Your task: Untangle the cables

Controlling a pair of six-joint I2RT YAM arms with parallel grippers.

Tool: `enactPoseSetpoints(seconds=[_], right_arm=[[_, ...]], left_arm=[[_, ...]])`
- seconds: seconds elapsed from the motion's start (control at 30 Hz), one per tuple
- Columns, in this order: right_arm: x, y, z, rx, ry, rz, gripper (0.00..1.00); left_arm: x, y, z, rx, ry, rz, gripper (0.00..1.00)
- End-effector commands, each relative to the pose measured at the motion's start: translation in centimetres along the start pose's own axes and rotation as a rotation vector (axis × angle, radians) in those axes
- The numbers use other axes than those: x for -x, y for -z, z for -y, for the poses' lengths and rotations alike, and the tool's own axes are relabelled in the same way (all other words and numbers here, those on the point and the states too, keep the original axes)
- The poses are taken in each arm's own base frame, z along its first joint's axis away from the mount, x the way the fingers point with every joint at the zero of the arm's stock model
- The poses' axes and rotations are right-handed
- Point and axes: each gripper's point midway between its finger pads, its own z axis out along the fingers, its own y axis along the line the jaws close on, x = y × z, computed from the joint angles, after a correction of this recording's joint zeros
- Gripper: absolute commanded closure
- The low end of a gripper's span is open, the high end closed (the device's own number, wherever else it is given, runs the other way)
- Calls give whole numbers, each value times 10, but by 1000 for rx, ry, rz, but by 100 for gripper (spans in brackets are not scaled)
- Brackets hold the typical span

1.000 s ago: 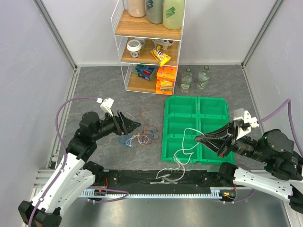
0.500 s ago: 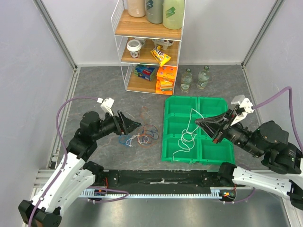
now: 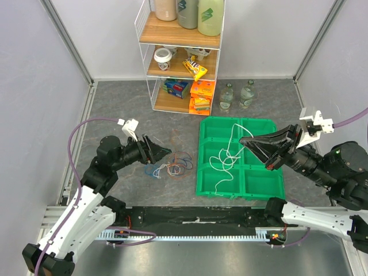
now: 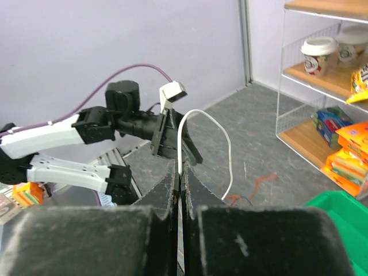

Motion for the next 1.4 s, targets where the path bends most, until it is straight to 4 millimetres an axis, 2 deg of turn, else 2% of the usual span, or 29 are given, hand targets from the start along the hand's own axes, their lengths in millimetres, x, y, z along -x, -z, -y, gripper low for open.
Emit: enactPoseSetpoints(seconds=[0.0,0.07,0.17,0.27,0.47,0.53,0.57,0.63,0.7,0.73,0.8,0.97,1.17,1.27,1.37], right_arm=[[32,-2,-17,69,-5,83,100],[33,-4,-8,24,5,87,100],[35,-9,-7,14,13,86,100],[47,-15,-23,87,11,110,100],[95,-22,-44,153,-10,201,100],[112,-22,-58,217,-34,243,100],[117,-22,-65,250,-48,257,100],[117,-28,-65,246,-45,243,100],[104,-36,-50,164,-14,200,100],[99,-38,-36,91,-9,191,100],[87,-38,-19,12,4,171,100],[46,-36,-3,-39,-7,107,100],[-34,-25,28,-149,-22,-54,100],[-82,-16,52,-237,-2,-135,100],[-109,-8,61,-279,-10,-207,100]], left_arm=[[7,0,6,-31,-17,32,21],[7,0,5,-29,-18,32,21],[6,0,6,-32,-17,32,21],[6,1,6,-33,-20,35,21],[6,-1,6,-36,-18,30,21],[6,-1,5,-32,-19,33,21],[6,-1,4,-29,-19,36,21],[5,-2,2,-25,-16,32,21],[5,-2,3,-31,-15,31,21],[5,-1,4,-33,-15,35,20],[4,0,4,-34,-19,34,20],[5,1,3,-20,-33,33,20],[7,1,3,-18,-43,36,20],[6,0,2,-18,-42,33,20],[7,-1,5,-29,-42,28,20]])
